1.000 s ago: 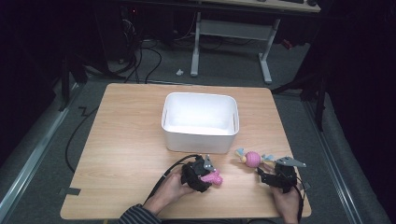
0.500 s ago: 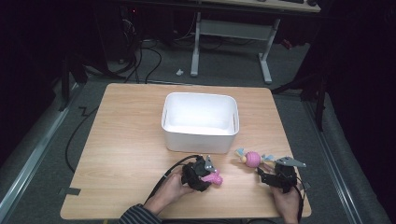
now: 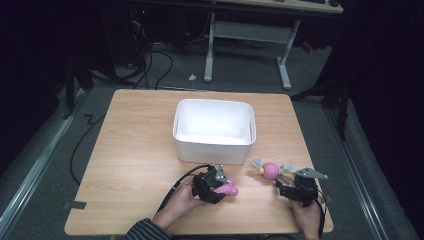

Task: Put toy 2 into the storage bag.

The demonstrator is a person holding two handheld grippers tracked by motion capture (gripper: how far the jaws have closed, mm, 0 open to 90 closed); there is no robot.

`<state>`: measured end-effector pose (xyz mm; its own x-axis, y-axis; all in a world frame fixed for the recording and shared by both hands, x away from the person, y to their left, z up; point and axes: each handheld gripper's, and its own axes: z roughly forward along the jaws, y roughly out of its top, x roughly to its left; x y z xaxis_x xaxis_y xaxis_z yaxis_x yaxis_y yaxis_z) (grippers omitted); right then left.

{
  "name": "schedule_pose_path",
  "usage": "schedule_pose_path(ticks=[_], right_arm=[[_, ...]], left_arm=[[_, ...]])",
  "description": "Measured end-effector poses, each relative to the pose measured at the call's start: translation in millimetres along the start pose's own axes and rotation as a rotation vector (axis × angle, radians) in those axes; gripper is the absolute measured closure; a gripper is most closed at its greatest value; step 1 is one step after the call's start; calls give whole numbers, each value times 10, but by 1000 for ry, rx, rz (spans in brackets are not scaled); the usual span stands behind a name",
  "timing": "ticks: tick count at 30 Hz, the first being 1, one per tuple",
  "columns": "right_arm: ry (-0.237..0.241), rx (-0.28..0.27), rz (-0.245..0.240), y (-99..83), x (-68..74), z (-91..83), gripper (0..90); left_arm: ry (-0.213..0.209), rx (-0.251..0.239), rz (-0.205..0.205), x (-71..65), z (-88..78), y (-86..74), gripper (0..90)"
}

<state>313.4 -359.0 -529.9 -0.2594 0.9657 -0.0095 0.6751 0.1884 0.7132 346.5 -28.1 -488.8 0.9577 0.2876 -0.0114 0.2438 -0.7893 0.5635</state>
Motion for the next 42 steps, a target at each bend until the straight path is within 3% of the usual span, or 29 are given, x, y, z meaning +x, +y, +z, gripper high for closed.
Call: schedule_pose_path(ticks=[9,25,34,42], right_arm=[[0,0,0,0,0,0,230],[0,0,0,0,0,0,230],[-1,1,-1,-1,1,-2,230],[-1,1,0,-1,1,-2,230]], left_arm=[[13,-34,-21,52,-144,-43,589],[44,-130,-60,222,-595,-31,590],[81,-168,-68,298,-847,11,591],[71,-214,-92,388,-1040,26,591]])
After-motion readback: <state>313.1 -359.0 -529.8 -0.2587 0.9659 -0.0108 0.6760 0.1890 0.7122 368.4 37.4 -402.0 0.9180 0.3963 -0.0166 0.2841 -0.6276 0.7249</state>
